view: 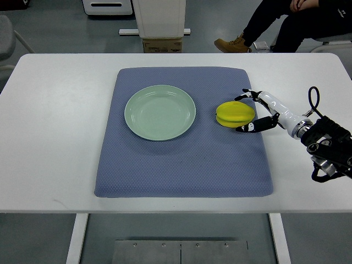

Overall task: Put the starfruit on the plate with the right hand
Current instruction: 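Close the right hand fingers around the yellow starfruit, then lift the starfruit with the right hand and carry it over the plate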

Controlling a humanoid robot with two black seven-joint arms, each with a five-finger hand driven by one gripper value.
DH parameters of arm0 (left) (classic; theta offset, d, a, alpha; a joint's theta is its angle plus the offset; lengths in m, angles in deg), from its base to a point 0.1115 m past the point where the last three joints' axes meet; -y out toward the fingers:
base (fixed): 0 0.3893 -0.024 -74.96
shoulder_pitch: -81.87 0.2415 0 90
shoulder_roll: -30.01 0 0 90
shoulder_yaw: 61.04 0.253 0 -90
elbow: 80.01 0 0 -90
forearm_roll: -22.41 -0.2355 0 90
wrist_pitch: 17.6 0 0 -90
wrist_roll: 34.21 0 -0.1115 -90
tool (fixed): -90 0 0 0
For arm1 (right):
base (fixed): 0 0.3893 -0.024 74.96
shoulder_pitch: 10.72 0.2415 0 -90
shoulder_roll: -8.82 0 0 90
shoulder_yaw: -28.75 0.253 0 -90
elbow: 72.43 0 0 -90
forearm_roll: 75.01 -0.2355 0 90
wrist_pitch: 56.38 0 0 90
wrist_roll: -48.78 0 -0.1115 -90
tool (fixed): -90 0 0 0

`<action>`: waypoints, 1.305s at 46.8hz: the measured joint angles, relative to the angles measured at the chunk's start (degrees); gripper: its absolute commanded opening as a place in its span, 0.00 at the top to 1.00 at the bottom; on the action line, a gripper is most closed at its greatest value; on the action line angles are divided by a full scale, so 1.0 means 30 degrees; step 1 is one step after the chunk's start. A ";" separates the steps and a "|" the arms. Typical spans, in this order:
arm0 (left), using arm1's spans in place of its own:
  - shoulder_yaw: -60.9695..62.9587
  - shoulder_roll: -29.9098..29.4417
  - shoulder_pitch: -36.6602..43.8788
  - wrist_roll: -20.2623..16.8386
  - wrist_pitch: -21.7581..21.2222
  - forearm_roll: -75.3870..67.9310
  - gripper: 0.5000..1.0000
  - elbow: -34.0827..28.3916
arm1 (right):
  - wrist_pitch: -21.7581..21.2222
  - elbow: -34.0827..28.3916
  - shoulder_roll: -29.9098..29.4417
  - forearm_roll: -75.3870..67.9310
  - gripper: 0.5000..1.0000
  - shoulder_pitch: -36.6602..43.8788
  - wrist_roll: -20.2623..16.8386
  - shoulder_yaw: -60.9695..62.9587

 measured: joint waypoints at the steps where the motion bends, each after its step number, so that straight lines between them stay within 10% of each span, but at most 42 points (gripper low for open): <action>1: 0.0000 0.0000 0.0001 0.0000 -0.0001 0.0000 0.00 0.0000 | -0.0003 0.0000 -0.0041 -0.0008 0.14 0.0000 -0.0010 -0.0012; 9: 0.0000 0.0000 0.0001 0.0000 -0.0008 0.0000 0.00 0.0000 | -0.0005 0.0120 -0.0311 -0.0020 0.26 0.0003 -0.0023 -0.0035; 16: 0.0000 0.0000 0.0001 -0.0001 -0.0011 0.0000 0.00 0.0000 | -0.0033 0.0120 -0.0414 -0.0019 0.63 0.0004 -0.0024 -0.0064; 20: 0.0001 0.0000 0.0003 0.0000 -0.0012 0.0000 0.00 -0.0001 | -0.0036 0.0112 -0.0554 -0.0003 1.00 0.0006 -0.0024 -0.0067; 61: 0.0000 0.0000 0.0002 0.0001 -0.0012 0.0000 0.00 -0.0001 | -0.1029 0.0029 -0.0621 -0.0928 1.00 0.1545 -0.0259 0.0058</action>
